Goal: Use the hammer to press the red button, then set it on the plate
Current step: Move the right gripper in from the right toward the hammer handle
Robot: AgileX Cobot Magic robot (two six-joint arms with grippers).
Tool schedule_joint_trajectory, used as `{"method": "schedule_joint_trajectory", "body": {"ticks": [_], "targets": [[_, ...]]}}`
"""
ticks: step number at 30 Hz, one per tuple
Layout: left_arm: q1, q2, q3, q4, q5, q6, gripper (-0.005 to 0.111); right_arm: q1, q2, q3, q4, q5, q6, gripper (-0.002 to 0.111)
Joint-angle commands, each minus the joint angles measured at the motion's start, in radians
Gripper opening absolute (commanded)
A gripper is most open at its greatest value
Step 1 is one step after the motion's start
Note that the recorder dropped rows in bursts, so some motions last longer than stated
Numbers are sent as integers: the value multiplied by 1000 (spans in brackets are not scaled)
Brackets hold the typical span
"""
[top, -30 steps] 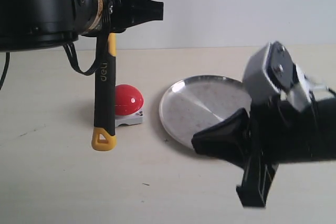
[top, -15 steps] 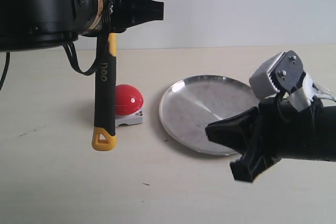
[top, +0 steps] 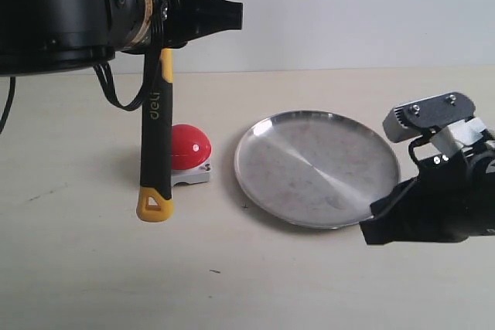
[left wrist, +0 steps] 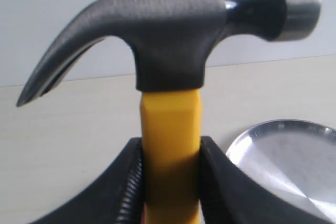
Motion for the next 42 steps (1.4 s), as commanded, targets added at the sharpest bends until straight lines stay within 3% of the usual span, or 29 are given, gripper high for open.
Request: {"method": "schedule_joint_trajectory", "body": {"ticks": [1,5,10,16,19,23,35,42], "targets": [[-2,-16,-11,51,-3,-3,0,98,-39,46,-613,-303,651,4],[-2,-16,-11,51,-3,-3,0,145,-53,152,-831,-636,848,13],[-2,-12,-11,51,-3,-3,0,145,-1,172,-1252,-898,1164,29],[-2,-12,-11,51,-3,-3,0,142,132,131,-1261,-1048,1167,58],[-2,-12,-11,51,-3,-3,0,142,208,112,-1289,-1177,1120,65],[-2,-12,-11,51,-3,-3,0,142,275,83,-1320,-1299,1120,66],[-2,-12,-11,51,-3,-3,0,142,467,-140,-1445,-1314,1314,66],[-2,-12,-11,51,-3,-3,0,142,502,-175,-1479,-1340,1328,66]]}}
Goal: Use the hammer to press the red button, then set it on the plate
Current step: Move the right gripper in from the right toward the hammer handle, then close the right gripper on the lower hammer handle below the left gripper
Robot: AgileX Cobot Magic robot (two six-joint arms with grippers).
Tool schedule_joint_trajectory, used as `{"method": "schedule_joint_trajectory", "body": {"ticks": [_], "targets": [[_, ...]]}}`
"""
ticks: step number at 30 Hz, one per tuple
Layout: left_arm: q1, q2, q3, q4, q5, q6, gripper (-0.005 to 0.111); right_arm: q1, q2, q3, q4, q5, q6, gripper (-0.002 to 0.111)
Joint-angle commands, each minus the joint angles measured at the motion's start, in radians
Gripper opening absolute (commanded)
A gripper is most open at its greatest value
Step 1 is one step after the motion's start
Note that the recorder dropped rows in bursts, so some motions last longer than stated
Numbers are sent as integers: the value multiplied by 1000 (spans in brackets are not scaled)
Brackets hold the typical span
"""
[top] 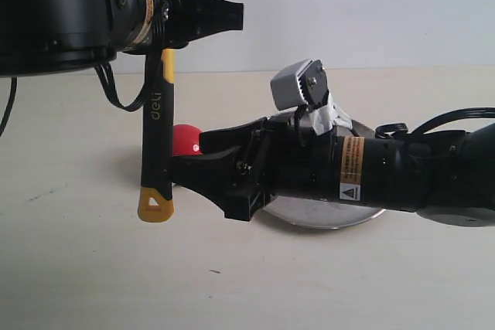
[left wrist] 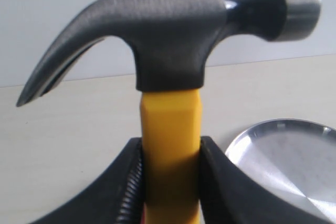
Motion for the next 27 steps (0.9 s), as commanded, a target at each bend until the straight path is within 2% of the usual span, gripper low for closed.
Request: {"method": "schedule_joint_trajectory", "body": {"ticks": [1,12,27], "targets": [[-2,-12,-11,51,1,-3,0,-3,7,-13,-23,-25,8,66],[-2,-12,-11,51,1,-3,0,-20,7,-94,-127,-62,100,66],[-2,-12,-11,51,1,-3,0,-20,7,-149,-113,-17,89,66]]}}
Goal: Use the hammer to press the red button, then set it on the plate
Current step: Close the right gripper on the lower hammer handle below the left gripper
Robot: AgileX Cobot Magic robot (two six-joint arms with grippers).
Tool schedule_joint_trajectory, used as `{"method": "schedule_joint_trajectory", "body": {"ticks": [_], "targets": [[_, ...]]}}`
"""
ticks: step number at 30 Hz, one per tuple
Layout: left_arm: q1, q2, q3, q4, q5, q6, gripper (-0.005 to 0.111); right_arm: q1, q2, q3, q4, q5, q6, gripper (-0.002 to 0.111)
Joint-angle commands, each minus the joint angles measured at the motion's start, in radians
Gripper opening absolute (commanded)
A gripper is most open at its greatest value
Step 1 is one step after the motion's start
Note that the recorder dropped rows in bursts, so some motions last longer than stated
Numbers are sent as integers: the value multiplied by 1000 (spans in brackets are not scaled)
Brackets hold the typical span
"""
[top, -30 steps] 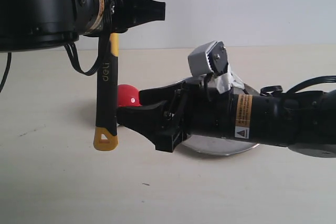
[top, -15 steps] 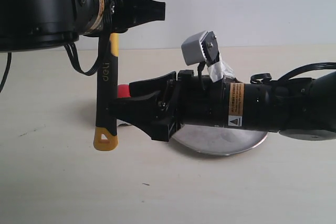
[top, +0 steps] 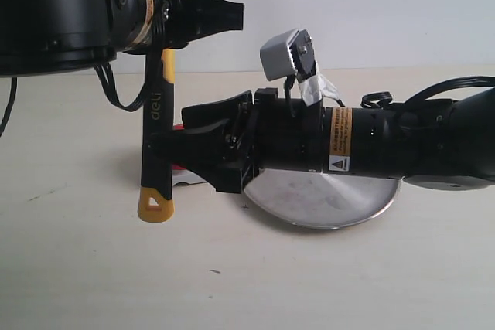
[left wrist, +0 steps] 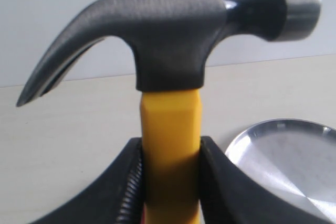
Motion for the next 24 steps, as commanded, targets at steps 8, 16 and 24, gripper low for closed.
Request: {"method": "schedule_joint_trajectory", "body": {"ticks": [8,16,24], "targets": [[-2,-12,-11,51,-13,-3,0,-5,12,-54,-10,14,44,66],[-2,-12,-11,51,-31,-3,0,4,96,-67,70,-100,38,65],[-2,-12,-11,51,-64,-3,0,4,146,-78,120,-122,37,64]]}}
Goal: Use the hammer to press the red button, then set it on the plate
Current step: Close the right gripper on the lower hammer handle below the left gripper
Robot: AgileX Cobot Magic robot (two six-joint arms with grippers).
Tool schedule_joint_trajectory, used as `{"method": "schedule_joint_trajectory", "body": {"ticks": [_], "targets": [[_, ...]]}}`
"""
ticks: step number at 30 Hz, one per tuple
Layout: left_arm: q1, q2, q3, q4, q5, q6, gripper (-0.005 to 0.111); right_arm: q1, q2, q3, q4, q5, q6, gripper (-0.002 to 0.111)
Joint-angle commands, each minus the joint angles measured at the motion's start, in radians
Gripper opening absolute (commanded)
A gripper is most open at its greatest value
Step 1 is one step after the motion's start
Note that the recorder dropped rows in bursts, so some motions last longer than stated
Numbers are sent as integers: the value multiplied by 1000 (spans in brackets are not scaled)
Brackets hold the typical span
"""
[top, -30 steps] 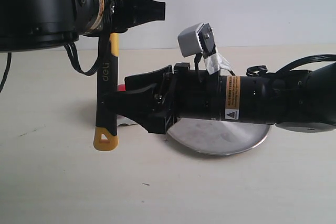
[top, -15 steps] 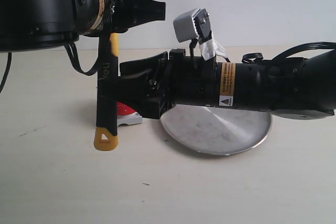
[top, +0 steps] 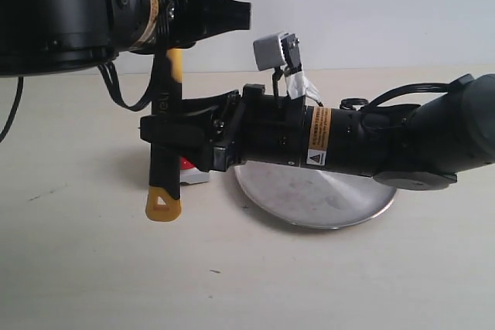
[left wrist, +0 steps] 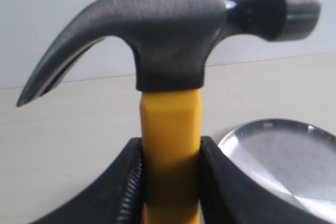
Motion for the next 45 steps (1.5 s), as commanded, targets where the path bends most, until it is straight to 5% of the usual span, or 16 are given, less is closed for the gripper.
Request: {"method": "schedule_joint_trajectory", "body": {"ticks": [1,25,30,35,45], "targets": [[-2,-12,-11,51,-32,-3,0,2,28,-7,65,-22,-7,64],[-2,-12,-11,51,-138,2,0,2,37,-48,55,73,31,57],[-2,-12,-11,51,-138,2,0,2,37,-48,55,73,33,42],[-2,-12,-11,51,-138,2,0,2,37,-48,55,73,38,0],[-2,-12,-11,51,-138,2,0,2,37,-48,57,73,38,0]]}}
